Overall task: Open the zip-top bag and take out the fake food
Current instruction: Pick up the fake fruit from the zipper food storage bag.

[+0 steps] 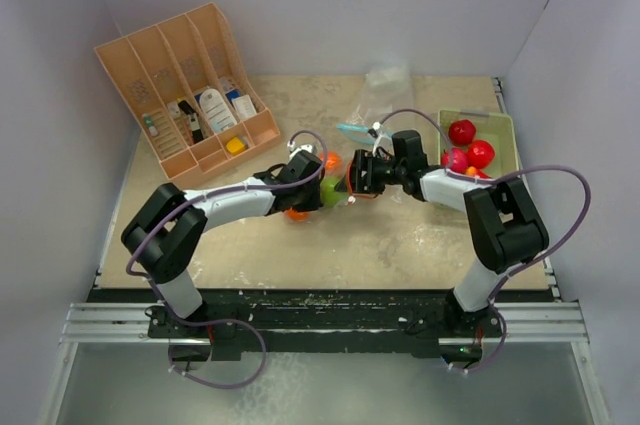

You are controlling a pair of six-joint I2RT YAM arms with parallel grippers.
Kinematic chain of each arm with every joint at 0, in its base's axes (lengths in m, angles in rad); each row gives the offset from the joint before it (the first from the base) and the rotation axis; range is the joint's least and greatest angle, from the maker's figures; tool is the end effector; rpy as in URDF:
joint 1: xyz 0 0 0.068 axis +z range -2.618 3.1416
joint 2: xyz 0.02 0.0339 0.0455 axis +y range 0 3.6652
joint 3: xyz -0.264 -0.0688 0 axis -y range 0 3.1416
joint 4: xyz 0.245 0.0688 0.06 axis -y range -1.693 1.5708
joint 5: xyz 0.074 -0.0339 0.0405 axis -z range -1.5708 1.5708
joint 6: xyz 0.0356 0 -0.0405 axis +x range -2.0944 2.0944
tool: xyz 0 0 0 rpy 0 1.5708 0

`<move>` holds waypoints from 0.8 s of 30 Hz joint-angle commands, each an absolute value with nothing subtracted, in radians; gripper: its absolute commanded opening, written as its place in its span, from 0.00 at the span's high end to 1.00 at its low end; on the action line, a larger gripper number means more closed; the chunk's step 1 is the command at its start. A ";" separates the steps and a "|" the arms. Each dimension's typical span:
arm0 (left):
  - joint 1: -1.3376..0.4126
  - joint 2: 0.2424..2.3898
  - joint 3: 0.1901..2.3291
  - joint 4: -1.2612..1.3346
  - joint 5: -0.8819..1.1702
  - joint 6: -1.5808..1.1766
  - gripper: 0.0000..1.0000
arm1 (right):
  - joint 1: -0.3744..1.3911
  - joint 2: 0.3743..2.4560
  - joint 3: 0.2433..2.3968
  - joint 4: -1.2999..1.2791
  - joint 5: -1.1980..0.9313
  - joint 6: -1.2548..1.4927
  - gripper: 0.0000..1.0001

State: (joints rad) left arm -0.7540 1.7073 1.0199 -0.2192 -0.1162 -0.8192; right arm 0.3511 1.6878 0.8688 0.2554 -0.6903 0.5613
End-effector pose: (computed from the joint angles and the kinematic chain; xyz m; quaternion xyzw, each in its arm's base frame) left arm 0.2585 -0.2371 0.1798 -0.0497 0.9426 -0.1917 0.2687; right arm 0.3187 0.1409 0.1835 -0.0759 0.8368 0.4661 0.2771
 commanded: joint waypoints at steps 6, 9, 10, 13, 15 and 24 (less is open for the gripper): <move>-0.758 1.729 1.078 -0.102 0.030 -0.746 1.00 | 0.364 1.757 0.943 0.252 -0.625 0.450 0.15; -0.761 1.752 1.099 -0.110 0.061 -0.732 1.00 | 0.379 1.772 0.975 0.248 -0.597 0.427 0.11; -0.761 1.761 1.103 -0.112 0.071 -0.730 1.00 | 0.383 1.774 0.982 0.252 -0.587 0.421 0.11; -0.762 1.764 1.095 -0.097 0.093 -0.730 1.00 | 0.399 1.795 0.998 0.262 -0.578 0.401 0.07; -0.762 1.759 1.091 -0.084 0.103 -0.726 1.00 | 0.408 1.823 0.998 0.272 -0.600 0.396 0.07; -0.760 1.737 1.105 -0.108 0.097 -0.704 1.00 | 0.425 1.840 1.044 0.189 -0.608 0.370 0.37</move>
